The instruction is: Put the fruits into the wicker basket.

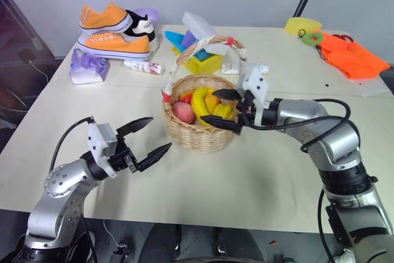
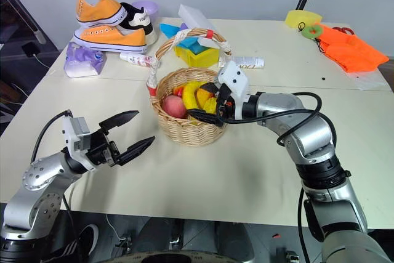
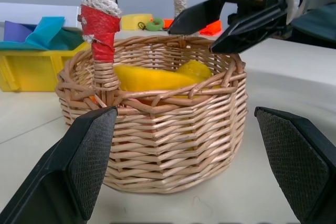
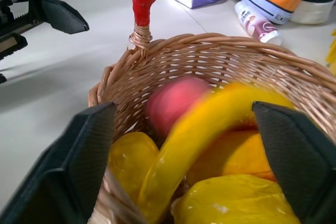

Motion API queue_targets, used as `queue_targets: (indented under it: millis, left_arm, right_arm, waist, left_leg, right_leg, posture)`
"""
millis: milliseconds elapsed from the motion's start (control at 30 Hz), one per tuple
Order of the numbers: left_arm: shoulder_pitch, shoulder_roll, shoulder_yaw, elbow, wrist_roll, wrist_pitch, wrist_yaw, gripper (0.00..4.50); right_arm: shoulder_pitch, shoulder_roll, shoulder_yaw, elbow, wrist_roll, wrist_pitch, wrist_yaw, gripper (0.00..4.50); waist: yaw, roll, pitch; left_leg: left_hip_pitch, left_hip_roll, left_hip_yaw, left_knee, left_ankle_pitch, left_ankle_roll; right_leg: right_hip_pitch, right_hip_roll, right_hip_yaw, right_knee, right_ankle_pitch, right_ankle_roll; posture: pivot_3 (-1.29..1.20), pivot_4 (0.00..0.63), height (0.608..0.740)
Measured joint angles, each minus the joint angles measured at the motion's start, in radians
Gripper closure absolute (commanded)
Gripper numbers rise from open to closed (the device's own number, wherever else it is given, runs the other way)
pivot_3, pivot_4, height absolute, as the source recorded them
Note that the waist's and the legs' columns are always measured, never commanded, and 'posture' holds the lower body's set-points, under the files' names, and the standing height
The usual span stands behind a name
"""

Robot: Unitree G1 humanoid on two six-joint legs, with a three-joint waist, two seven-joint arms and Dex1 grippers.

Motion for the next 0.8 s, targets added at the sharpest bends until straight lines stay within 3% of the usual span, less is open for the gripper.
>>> queue_targets:
  millis: [133,233,367,533,800]
  left_arm:
    - [0.002,0.006,0.006,0.000,0.000,0.000,-0.001,0.00]
    - [-0.002,0.007,0.015,0.000,-0.001,-0.005,0.000,0.00]
    - [-0.013,0.005,0.027,0.021,-0.001,-0.009,-0.001,0.00]
    - [-0.047,0.004,0.016,0.035,-0.001,-0.016,-0.005,0.00]
    - [-0.054,0.005,0.011,0.040,-0.002,-0.016,-0.006,0.00]
  right_arm:
    - [0.050,-0.025,-0.104,-0.060,0.046,0.001,0.005,0.46]
    - [0.207,-0.045,-0.216,-0.142,0.089,0.004,-0.003,0.46]
    - [0.295,0.011,-0.303,-0.152,0.070,-0.012,-0.125,0.46]
    - [0.218,0.148,-0.270,-0.101,-0.019,-0.049,-0.314,0.46]
    - [0.091,0.259,-0.161,0.033,-0.110,-0.108,-0.400,0.46]
  waist:
    - [0.000,0.000,0.000]
    - [0.007,-0.002,-0.001]
    - [-0.007,0.000,0.000]
    - [-0.007,0.000,0.000]
    - [-0.003,0.000,-0.001]
  left_leg:
    - [0.000,0.000,0.000,0.000,0.000,0.000]
    - [0.000,0.000,0.000,-0.001,0.000,0.000]
    - [0.001,0.001,0.001,0.000,0.000,0.000]
    - [0.003,0.002,0.001,0.000,0.000,0.000]
    - [0.001,0.001,0.002,0.000,0.000,0.000]
  right_leg:
    - [0.000,0.000,0.000,0.000,0.000,0.000]
    - [0.001,0.000,-0.001,0.000,0.000,0.000]
    - [0.000,0.000,0.000,0.000,0.002,0.000]
    - [-0.003,0.000,-0.001,0.003,0.003,0.000]
    - [-0.003,0.000,-0.002,0.001,0.004,-0.001]
  posture:
    - [0.00,0.150,0.740]
    - [0.00,0.150,0.740]
    - [0.00,0.150,0.740]
    - [0.00,0.150,0.740]
    - [0.00,0.150,0.740]
